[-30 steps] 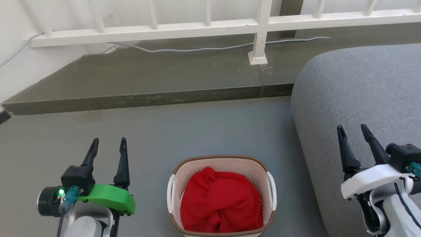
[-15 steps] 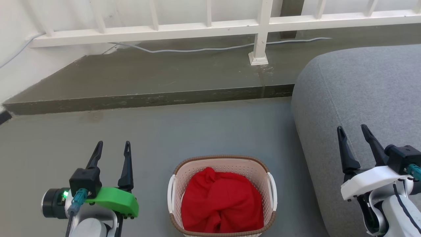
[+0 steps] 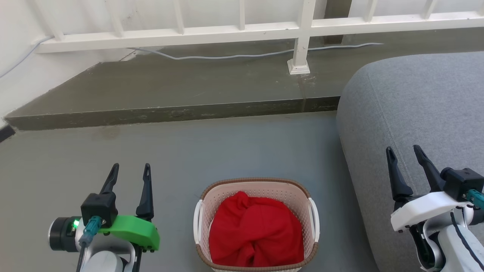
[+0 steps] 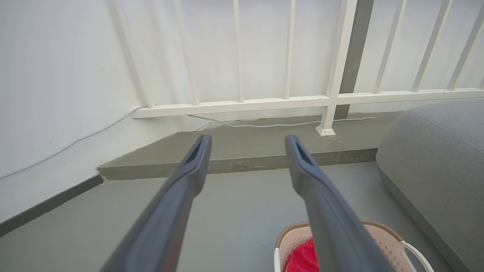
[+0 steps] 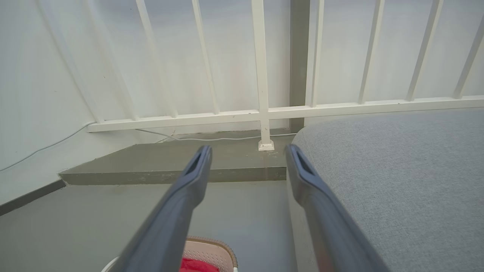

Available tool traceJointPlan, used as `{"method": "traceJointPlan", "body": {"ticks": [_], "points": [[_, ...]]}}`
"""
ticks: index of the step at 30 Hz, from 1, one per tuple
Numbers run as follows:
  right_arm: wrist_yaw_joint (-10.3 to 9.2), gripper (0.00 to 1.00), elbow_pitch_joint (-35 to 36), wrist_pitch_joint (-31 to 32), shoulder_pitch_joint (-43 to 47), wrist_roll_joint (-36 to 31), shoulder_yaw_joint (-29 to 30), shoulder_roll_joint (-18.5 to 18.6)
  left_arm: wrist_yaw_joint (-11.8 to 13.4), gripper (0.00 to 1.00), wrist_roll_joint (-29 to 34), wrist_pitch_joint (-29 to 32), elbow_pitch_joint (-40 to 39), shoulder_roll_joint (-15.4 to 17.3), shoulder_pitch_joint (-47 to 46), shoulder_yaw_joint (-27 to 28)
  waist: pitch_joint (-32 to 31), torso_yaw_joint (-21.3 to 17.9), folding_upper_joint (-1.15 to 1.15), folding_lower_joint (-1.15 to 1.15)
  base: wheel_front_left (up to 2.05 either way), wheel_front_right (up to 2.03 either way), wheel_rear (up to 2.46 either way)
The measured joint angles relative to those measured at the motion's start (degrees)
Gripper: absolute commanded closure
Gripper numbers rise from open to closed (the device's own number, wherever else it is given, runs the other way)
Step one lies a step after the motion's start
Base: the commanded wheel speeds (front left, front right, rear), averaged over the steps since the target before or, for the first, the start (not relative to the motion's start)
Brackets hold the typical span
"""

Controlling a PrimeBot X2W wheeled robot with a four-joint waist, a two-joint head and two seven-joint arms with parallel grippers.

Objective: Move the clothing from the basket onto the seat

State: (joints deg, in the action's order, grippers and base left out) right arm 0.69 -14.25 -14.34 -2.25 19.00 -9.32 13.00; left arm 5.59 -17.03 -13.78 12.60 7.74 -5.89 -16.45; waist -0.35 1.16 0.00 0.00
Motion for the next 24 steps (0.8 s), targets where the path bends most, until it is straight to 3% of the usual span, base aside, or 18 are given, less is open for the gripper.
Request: {"method": "traceJointPlan", "body": {"ticks": [12, 24], "points": [[0.55, 0.00, 0.29, 0.00, -0.01, -0.48, 0.78, -0.04, 0.00, 0.00, 0.09, 0.15, -0.04, 0.04, -0.02, -0.29, 0.66, 0.07, 0.00, 0.00, 0.00, 0.00, 0.00], [1.31, 0.00, 3.59, 0.00, -3.68, -1.43, 0.76, -0.18, 0.00, 0.00, -0.25, 0.73, -2.74, -0.12, -3.24, -0.08, 6.63, -0.83, 0.00, 0.00, 0.00, 0.00, 0.00]]}}
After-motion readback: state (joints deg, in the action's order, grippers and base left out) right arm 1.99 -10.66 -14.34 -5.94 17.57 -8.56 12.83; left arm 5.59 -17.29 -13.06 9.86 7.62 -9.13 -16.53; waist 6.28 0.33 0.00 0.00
